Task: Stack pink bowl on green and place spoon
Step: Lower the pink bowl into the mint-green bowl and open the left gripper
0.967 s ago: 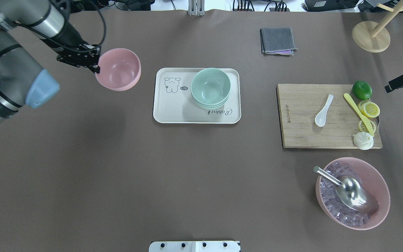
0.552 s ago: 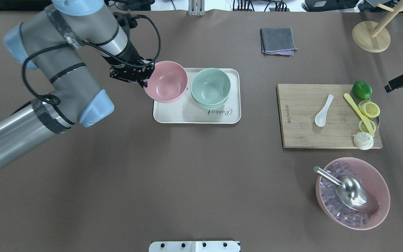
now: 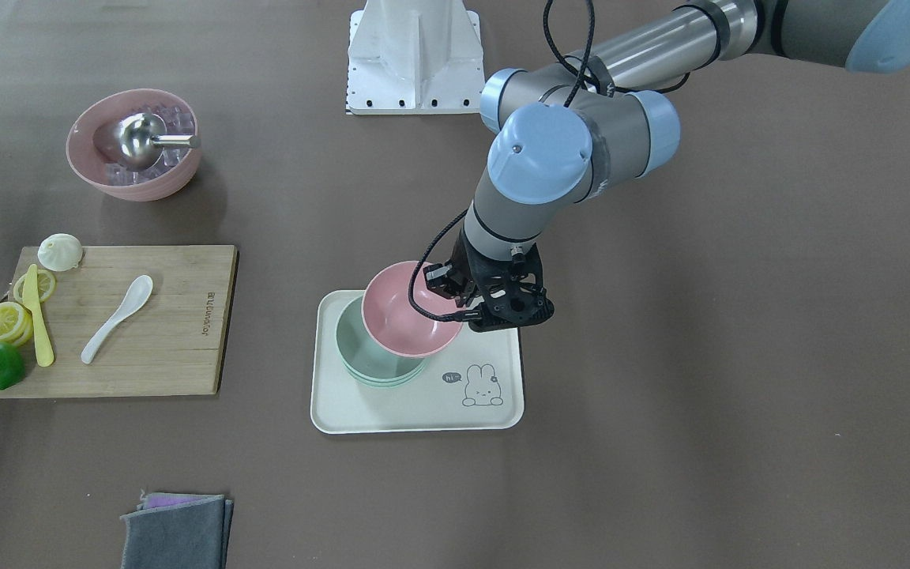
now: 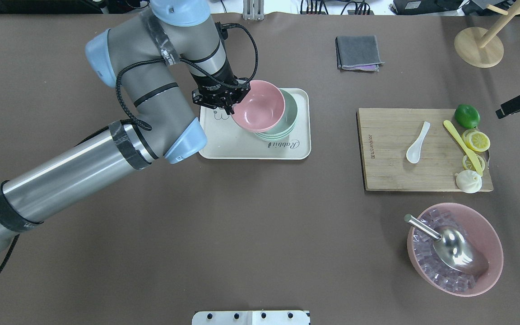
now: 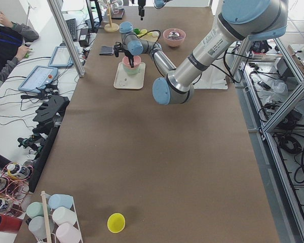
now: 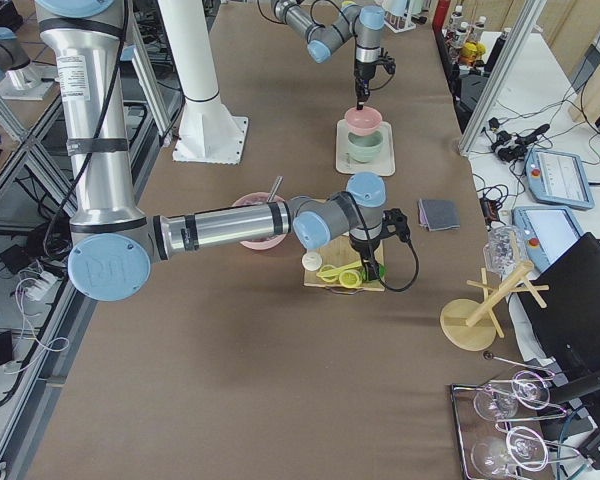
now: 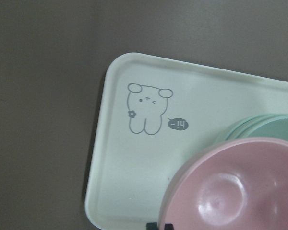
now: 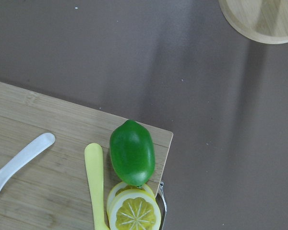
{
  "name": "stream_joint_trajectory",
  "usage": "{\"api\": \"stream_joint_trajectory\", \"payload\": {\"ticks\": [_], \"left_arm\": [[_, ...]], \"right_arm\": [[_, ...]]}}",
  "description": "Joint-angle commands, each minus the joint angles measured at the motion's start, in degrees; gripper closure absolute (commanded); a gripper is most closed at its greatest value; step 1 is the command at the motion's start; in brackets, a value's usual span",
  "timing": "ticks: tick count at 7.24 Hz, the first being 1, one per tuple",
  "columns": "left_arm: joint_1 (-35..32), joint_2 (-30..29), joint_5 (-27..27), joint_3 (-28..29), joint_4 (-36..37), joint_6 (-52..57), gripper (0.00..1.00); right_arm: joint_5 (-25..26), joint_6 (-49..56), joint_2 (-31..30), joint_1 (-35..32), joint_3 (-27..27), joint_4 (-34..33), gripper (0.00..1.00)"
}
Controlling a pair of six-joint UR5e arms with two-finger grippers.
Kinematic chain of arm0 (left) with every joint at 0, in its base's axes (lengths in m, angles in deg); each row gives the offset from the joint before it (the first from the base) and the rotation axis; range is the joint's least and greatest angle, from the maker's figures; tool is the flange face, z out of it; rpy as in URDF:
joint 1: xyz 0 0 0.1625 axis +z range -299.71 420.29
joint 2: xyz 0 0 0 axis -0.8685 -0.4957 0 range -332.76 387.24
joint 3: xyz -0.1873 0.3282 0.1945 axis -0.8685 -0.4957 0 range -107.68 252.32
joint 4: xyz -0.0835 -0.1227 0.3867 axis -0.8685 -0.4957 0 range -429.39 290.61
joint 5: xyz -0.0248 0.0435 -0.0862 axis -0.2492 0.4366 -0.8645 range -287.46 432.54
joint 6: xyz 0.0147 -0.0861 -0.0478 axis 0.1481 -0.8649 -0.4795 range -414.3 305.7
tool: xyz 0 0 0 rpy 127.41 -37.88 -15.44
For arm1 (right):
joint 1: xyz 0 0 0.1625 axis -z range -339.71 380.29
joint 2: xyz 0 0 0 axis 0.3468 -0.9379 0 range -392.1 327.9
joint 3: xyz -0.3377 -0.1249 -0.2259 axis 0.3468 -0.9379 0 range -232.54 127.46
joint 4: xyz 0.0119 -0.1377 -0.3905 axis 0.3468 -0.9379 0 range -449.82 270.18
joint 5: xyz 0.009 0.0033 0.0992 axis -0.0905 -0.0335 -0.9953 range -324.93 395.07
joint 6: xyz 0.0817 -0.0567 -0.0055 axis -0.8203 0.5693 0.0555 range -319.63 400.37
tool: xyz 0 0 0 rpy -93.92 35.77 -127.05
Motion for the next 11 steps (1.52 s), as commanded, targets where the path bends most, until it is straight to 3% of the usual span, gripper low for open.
{"api": "stream_joint_trajectory", "payload": {"ticks": [1,5,11], "left_arm": [[1.70,-1.98,3.45,2.58,-0.35,-1.14,1.00],[2.15,-3.39,5.66,6.97,-3.08,-1.06,1.00],[3.29,-3.31,5.76,7.50,-4.49,-1.06,1.00]], "right_arm": [[-0.02,0.00,0.18,0.00,-0.02,0.03,0.00],[0.07,0.00,0.27,0.00,-0.02,0.03,0.00],[0.07,-0.09,0.27,0.00,-0.02,0.03,0.00]]}}
